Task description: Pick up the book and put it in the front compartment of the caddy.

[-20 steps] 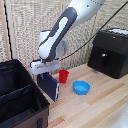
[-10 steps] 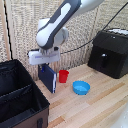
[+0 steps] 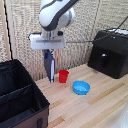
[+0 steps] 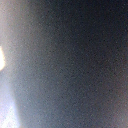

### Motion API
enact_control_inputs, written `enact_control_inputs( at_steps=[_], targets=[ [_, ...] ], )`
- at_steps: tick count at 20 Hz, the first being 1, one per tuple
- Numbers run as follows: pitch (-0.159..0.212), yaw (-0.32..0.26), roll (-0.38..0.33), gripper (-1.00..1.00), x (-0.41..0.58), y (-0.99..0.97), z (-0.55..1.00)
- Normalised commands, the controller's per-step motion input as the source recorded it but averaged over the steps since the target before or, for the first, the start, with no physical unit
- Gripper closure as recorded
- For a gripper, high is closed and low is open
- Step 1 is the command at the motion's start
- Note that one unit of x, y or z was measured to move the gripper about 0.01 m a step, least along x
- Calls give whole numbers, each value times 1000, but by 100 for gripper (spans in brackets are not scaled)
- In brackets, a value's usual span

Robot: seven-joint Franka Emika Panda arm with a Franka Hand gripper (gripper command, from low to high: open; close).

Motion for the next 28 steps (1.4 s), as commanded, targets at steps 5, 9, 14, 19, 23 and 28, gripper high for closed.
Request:
enact_control_inputs(
  at_steps=[5,9,14,19,23,28],
  targets=[
    [29,-214,46,100,-260,32,498],
    [54,-179,60,100,-269,104,396],
    [47,-178,71,100,-255,119,395],
    [14,-181,86,100,-186,201,406],
    [42,-130,1,100,-108,566,164],
    [30,-137,0,100,-82,586,168]
  ],
)
